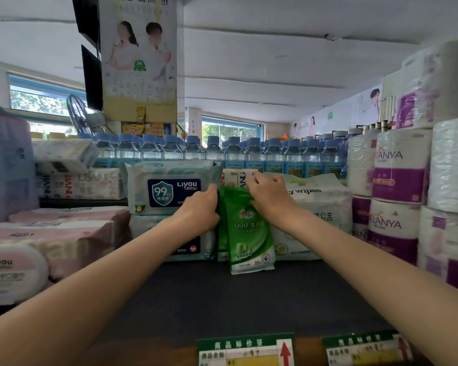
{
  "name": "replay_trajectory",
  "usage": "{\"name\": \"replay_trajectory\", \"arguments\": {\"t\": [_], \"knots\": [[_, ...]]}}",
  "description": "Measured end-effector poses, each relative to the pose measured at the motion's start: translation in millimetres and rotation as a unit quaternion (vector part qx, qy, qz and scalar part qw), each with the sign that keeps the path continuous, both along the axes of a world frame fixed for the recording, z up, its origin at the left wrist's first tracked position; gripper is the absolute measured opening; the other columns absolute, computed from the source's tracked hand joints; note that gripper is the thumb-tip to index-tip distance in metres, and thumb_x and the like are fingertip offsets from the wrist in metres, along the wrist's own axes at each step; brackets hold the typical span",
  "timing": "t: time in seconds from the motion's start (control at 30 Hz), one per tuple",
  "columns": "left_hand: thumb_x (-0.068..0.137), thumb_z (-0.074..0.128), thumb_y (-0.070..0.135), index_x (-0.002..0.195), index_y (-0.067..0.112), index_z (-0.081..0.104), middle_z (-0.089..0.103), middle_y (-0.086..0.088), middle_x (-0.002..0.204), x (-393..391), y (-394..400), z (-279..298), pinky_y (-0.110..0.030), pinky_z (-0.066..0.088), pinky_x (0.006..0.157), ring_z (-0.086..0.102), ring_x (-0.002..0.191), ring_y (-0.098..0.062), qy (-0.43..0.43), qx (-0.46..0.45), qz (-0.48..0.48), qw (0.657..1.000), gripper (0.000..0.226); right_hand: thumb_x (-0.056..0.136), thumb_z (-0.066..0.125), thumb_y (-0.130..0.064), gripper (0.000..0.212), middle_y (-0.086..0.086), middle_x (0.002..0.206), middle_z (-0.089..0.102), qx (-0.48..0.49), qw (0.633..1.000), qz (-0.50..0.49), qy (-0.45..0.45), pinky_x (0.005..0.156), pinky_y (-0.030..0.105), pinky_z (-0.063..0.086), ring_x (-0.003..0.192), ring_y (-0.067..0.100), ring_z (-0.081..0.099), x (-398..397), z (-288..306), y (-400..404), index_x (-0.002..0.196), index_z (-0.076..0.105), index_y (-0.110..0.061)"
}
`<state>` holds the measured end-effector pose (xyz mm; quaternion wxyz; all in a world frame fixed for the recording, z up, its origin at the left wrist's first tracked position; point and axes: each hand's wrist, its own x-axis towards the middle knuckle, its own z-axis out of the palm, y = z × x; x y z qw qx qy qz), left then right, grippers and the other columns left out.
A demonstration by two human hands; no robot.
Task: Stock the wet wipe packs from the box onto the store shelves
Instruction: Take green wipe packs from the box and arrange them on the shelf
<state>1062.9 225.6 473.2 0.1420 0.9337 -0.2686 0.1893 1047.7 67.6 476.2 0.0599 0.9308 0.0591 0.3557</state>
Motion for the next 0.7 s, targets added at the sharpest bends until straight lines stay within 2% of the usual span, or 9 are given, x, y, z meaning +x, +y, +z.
{"name": "replay_trajectory", "arguments": {"t": [0.1,0.17,0.27,0.33,0.43,0.57,0.7], "knots": [[0.090,0.045,0.008,0.118,0.005,0.039,0.054,-0.008,0.080,-9,11,-1,-0.036,0.045,0.063,0.053,0.071,-0.028,-0.074,0.017,-0.011,0.997,0.029,0.090,0.050,-0.007,0.023,0.006,0.120,0.051,-0.033,0.998,-0.046,-0.002,0.100,0.037,0.032,0.110,0.022,0.049,-1,1,5,0.113,0.051,-0.008],[0.090,0.043,0.009,0.116,0.005,0.042,0.055,-0.009,0.080,-18,17,0,-0.038,0.047,0.064,0.055,0.074,-0.031,-0.101,0.035,-0.021,0.994,0.026,0.089,0.049,-0.005,0.023,0.007,0.119,0.051,-0.057,0.995,-0.078,-0.015,0.099,0.038,0.033,0.111,0.023,0.047,-9,3,10,0.111,0.052,-0.008],[0.091,0.041,0.009,0.113,0.007,0.046,0.061,-0.011,0.093,-28,21,1,-0.037,0.045,0.065,0.060,0.086,-0.034,-0.118,0.041,-0.038,0.991,0.023,0.089,0.045,-0.001,0.022,0.010,0.117,0.049,-0.084,0.990,-0.115,-0.024,0.097,0.041,0.033,0.112,0.026,0.043,-33,8,17,0.109,0.052,-0.005],[0.090,0.043,0.009,0.114,0.010,0.049,0.064,-0.010,0.104,-35,22,2,-0.041,0.052,0.074,0.062,0.092,-0.031,-0.101,0.014,-0.074,0.992,0.025,0.092,0.044,-0.005,0.023,0.011,0.119,0.048,-0.089,0.989,-0.119,-0.018,0.097,0.042,0.032,0.114,0.027,0.042,-57,9,20,0.113,0.052,-0.007],[0.089,0.046,0.008,0.113,0.014,0.054,0.065,-0.007,0.111,-56,11,6,-0.044,0.052,0.087,0.063,0.099,-0.026,-0.083,-0.016,-0.151,0.985,0.026,0.092,0.047,-0.019,0.026,0.011,0.125,0.045,-0.091,0.984,-0.153,0.006,0.100,0.043,0.029,0.120,0.028,0.037,-103,4,20,0.116,0.054,-0.011],[0.087,0.047,0.005,0.112,0.013,0.058,0.064,-0.007,0.114,-109,-6,-7,-0.036,0.049,0.091,0.059,0.104,-0.025,-0.066,-0.030,-0.260,0.963,0.028,0.090,0.050,-0.025,0.024,0.011,0.126,0.043,-0.042,0.973,-0.223,0.036,0.101,0.046,0.028,0.123,0.030,0.033,-183,-20,22,0.109,0.058,-0.011],[0.086,0.049,0.004,0.109,0.004,0.061,0.066,-0.014,0.110,-174,-28,-40,-0.036,0.048,0.089,0.061,0.103,-0.029,-0.029,-0.052,-0.391,0.918,0.027,0.092,0.051,-0.028,0.017,0.011,0.122,0.043,0.063,0.945,-0.312,0.078,0.097,0.043,0.031,0.119,0.031,0.035,-300,-60,25,0.095,0.055,-0.012]]}}
